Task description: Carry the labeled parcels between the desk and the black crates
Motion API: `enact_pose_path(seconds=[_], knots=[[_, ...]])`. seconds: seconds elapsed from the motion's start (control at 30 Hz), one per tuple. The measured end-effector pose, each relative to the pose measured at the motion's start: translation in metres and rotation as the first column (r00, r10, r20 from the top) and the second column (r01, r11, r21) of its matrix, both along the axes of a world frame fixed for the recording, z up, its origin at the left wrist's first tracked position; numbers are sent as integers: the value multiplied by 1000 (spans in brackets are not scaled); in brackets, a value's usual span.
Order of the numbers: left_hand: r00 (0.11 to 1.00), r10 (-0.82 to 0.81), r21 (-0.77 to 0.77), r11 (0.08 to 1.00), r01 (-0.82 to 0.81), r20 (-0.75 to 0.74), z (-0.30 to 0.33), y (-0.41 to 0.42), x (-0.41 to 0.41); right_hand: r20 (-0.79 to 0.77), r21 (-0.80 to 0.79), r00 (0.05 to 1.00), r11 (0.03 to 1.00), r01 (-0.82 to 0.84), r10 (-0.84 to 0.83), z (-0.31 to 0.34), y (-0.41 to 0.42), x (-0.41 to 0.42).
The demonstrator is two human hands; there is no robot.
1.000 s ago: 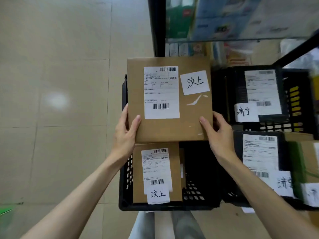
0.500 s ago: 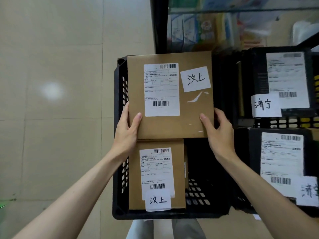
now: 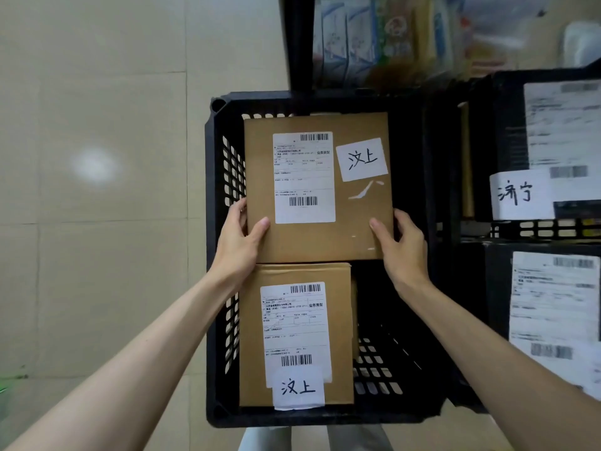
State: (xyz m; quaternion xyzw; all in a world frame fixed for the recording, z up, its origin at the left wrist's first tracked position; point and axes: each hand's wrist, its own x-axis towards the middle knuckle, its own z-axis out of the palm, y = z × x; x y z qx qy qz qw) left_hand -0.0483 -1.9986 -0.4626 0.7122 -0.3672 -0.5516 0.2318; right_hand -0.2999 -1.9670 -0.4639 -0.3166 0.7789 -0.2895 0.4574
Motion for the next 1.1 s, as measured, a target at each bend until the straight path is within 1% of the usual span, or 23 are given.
enact_pose_path(seconds=[0.27, 0.4, 0.5, 0.57, 0.63, 0.67, 0.73, 0.77, 0.83, 0.87, 0.9, 0.93, 1.03, 1.1], knots=[[988, -85, 102, 992, 72, 130, -27, -10, 6, 14, 40, 1000, 999, 13, -14, -26, 0, 3], [981, -120, 154, 983, 97, 151, -37, -14, 6, 14, 42, 1000, 999, 18, -19, -38, 1, 5], [973, -159, 177, 976, 129, 169, -32, -18, 1, 6, 77, 1000, 997, -19, 19, -40, -2, 4], [944, -229, 131, 970, 203, 238, -24, -17, 0, -39, 95, 995, 991, -91, 95, -34, -5, 4], [877, -327, 32, 941, 338, 353, -17, -14, 2, -176, 74, 952, 968, -240, 250, -25, -9, 4], [829, -378, -6, 909, 417, 411, -14, -13, 2, -279, 71, 892, 934, -349, 355, -20, -11, 4], [714, -490, -32, 814, 580, 500, -4, -11, -1, -457, 117, 709, 826, -551, 537, -11, -16, 8], [650, -547, -28, 753, 657, 528, -2, -11, -3, -504, 150, 618, 766, -625, 603, -8, -18, 10], [515, -649, 31, 637, 770, 560, 0, -13, -6, -532, 237, 467, 653, -719, 706, -8, -21, 13], [466, -682, 73, 603, 794, 564, -3, -15, -6, -529, 277, 415, 612, -741, 740, -11, -21, 12], [428, -707, 114, 579, 807, 563, -5, -17, -6, -521, 307, 383, 586, -750, 763, -13, -22, 12], [395, -731, 156, 559, 814, 557, -9, -20, -5, -504, 327, 373, 572, -752, 779, -16, -22, 11], [316, -783, 246, 503, 829, 536, -19, -23, -5, -459, 354, 382, 559, -750, 802, -22, -23, 9], [280, -792, 273, 481, 833, 542, -24, -23, -4, -456, 352, 384, 559, -750, 803, -26, -22, 9]])
